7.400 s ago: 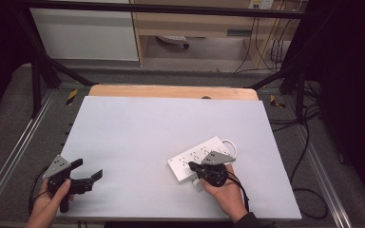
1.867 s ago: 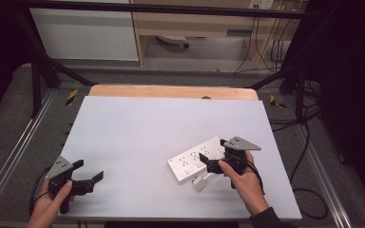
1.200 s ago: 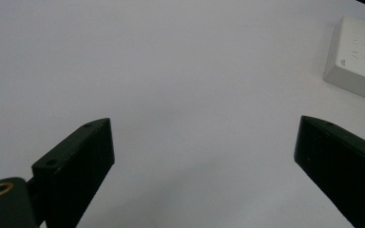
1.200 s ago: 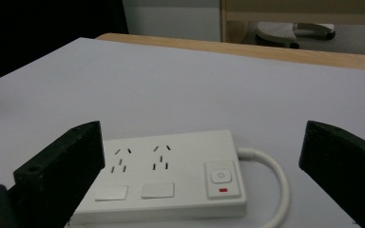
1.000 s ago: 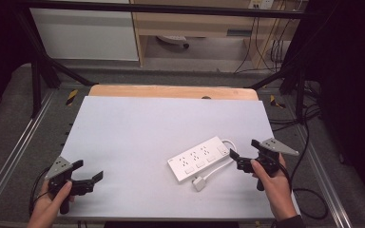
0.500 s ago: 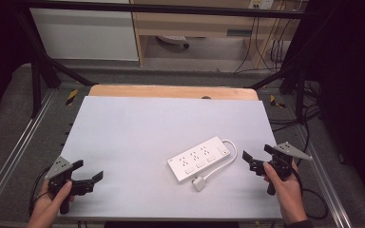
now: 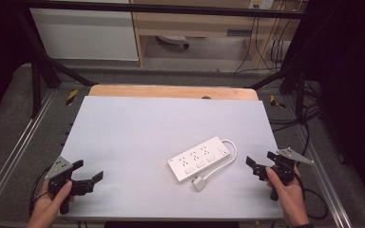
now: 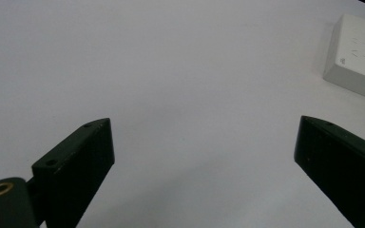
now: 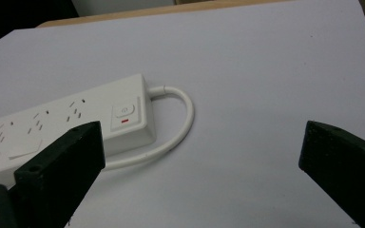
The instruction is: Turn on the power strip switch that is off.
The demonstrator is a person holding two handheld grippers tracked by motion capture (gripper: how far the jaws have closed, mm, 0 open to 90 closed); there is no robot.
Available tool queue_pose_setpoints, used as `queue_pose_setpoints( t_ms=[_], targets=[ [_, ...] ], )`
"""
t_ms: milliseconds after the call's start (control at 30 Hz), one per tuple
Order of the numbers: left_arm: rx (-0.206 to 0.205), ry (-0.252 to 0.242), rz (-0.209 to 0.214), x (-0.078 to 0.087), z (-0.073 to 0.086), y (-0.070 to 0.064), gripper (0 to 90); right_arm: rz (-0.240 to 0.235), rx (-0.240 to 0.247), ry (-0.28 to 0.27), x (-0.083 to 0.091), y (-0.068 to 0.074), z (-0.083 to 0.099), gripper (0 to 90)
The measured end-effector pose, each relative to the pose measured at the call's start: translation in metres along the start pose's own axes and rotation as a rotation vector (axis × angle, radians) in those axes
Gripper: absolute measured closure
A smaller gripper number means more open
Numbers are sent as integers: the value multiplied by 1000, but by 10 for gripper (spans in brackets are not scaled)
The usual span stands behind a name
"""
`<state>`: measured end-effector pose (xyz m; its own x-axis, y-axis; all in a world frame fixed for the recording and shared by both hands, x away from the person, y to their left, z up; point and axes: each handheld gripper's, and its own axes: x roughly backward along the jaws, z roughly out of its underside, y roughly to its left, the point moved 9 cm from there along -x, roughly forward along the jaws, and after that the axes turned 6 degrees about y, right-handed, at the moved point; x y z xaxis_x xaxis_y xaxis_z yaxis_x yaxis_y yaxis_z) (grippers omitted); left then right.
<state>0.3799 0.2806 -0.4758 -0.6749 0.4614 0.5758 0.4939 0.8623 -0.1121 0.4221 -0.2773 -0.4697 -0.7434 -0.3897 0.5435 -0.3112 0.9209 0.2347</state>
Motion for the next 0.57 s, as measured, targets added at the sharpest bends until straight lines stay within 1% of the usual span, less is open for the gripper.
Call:
queue_pose_setpoints(
  t_ms=[167,233,300,367,400,467,533,567],
  targets=[
    [-1,-1,1,0,0,0,59,0,-9,30,-3,0,10,20],
    [-2,-1,1,0,0,0,59,0,-16,49,-4,3,15,21],
    [-4,-2,0,0,0,0,59,-3,-9,72,-6,7,20,21],
    [-4,-3,1,0,0,0,59,-5,5,97,-8,11,26,22],
    [-4,-3,1,0,0,0,59,-7,20,119,-10,14,30,23],
    [-5,-5,2,0,0,-1,59,-7,44,142,-13,18,35,27],
    [-7,-4,2,0,0,-1,59,3,61,167,-16,20,38,31],
    [-7,-4,2,0,0,-1,59,15,82,174,-17,19,39,29]
  ],
)
